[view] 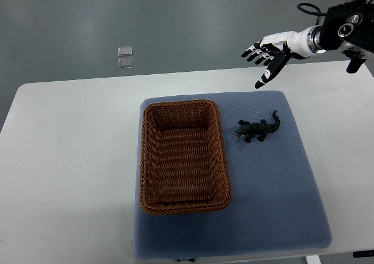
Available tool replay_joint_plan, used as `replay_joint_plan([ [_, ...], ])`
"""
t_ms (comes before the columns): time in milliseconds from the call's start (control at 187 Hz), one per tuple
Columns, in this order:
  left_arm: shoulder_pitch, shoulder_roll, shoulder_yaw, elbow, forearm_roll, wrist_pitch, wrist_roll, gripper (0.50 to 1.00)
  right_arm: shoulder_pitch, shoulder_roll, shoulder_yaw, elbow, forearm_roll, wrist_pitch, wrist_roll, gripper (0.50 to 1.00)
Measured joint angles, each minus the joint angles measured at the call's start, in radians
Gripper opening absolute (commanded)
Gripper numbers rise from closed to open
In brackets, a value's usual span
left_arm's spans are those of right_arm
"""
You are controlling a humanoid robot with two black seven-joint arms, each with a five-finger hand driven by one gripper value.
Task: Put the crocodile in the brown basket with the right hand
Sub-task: 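Move the right hand over the dark green toy crocodile, then lower the right hand and close fingers around the crocodile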
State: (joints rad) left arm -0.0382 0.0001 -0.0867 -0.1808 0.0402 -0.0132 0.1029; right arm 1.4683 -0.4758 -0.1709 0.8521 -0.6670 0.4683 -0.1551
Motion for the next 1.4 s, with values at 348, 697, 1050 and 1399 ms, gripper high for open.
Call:
replay_joint_plan([
  [348, -0.002, 0.0, 0.001, 0.005, 0.0, 0.001, 0.0, 1.0, 0.268, 0.088, -0.3, 0.157, -0.022, 0.062, -0.032, 0.928],
  [697, -0.002, 0.0, 0.0, 0.008, 0.0, 0.001, 0.0, 1.0, 0.209, 0.112, -0.305, 0.177, -0.049, 0.017, -0.031, 0.926],
  [1050, -0.002, 0.0, -0.001, 0.009, 0.0, 0.001, 0.0, 1.0, 0.12, 0.126, -0.305, 0.177, -0.116, -0.026, -0.031, 0.921],
  [1399, -0.002, 0.0, -0.001, 0.009, 0.0, 0.001, 0.0, 1.0, 0.027, 0.125, -0.305, 0.165, -0.174, -0.065, -0.032, 0.913],
])
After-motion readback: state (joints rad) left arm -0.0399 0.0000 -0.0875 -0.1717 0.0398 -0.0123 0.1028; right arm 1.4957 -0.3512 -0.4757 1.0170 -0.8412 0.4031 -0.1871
